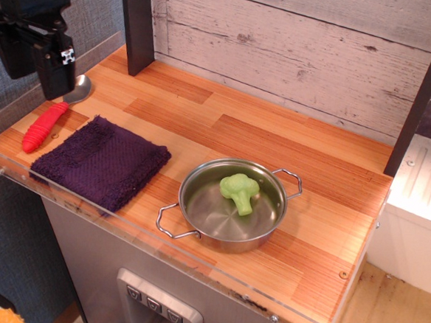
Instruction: Put the purple towel between the spoon and the metal pot.
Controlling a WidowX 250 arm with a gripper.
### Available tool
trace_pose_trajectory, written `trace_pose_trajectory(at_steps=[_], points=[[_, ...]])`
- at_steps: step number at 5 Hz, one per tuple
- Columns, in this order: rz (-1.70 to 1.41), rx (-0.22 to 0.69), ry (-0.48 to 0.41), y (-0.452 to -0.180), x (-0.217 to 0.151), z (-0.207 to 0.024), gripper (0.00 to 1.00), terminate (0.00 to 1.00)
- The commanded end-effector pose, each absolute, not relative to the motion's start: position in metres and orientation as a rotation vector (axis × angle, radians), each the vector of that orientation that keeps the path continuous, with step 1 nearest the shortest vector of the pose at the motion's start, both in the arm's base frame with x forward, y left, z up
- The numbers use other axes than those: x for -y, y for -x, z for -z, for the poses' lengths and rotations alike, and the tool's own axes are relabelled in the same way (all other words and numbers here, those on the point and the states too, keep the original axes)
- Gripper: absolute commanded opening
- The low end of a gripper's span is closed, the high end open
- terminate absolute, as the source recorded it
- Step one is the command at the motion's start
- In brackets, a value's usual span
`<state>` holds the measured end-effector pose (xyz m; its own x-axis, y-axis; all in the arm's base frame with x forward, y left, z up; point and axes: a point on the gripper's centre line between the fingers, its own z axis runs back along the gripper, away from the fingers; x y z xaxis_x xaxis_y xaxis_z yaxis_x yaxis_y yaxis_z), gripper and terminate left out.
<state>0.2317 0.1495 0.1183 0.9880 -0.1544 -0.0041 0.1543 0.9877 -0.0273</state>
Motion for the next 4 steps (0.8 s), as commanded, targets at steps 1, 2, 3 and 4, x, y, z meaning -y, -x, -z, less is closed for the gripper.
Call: trace_pose_trajectory(at_steps=[1, 2, 3, 4], points=[[0.159, 0.026, 0.002, -0.2351, -0.1525, -0.1300, 1.00, 0.00], [0.159, 0.026, 0.002, -0.2351, -0.1525, -0.1300, 1.00, 0.00], [0.159, 0.026, 0.002, -0.2351, -0.1525, -0.1300, 1.00, 0.00], [0.159, 0.026, 0.002, -0.2351, -0.1525, -0.1300, 1.00, 1.00]])
